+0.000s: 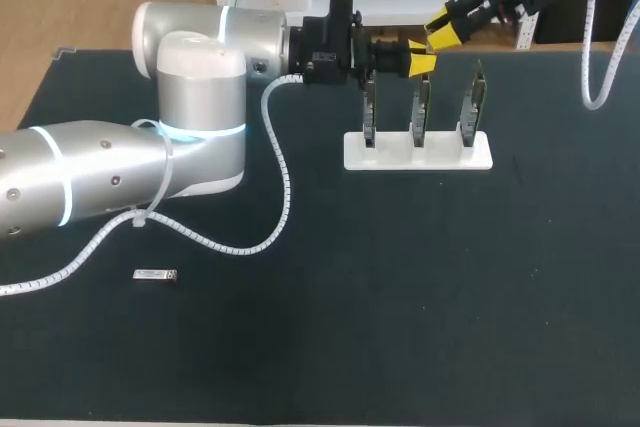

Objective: Pick up the optical module with the left hand, and insert it into the network port with the right hand.

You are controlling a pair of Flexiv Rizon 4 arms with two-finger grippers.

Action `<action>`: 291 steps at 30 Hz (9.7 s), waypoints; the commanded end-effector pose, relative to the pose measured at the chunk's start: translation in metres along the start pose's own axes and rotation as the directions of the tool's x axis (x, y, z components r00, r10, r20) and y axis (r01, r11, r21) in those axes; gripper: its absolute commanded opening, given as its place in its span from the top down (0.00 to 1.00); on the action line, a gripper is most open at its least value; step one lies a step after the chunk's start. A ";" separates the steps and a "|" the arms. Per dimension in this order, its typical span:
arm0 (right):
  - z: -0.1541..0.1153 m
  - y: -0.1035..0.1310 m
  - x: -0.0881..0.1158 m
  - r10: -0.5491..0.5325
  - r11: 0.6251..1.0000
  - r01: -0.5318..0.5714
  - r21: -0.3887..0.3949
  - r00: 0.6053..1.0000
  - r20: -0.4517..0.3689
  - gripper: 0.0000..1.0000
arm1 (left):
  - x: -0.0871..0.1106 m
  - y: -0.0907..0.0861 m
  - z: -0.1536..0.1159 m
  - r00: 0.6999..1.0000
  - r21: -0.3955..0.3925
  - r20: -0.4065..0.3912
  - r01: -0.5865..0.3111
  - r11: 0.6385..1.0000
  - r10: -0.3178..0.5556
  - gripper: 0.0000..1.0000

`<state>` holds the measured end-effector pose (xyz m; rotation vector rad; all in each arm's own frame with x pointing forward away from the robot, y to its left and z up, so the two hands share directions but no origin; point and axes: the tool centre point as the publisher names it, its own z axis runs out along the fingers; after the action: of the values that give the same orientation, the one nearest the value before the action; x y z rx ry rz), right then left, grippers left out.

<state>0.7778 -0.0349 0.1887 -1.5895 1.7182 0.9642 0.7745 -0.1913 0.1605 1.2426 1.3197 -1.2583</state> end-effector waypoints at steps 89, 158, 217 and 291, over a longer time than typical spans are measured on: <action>0.000 -0.001 0.003 -0.004 1.000 0.004 0.010 1.000 -0.012 1.00 | 0.031 -0.005 -0.027 0.932 -0.041 -0.361 -0.055 0.998 0.037 0.00; 0.000 -0.006 0.002 -0.008 1.000 0.008 0.012 1.000 -0.009 1.00 | 0.039 -0.003 -0.028 0.887 0.041 -0.460 -0.037 0.998 0.051 0.00; 0.009 -0.002 0.012 -0.006 1.000 0.007 0.003 0.999 -0.043 1.00 | 0.039 -0.003 -0.028 0.887 0.041 -0.460 -0.037 0.998 0.051 0.00; 0.011 0.002 0.011 -0.059 0.997 0.062 0.056 0.997 -0.058 1.00 | 0.039 -0.003 -0.028 0.887 0.041 -0.460 -0.037 0.998 0.051 0.00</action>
<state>0.7770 -0.0327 0.1739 -1.6389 1.7082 0.8489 0.7672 -0.1603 0.1244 1.6519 1.5975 -0.9830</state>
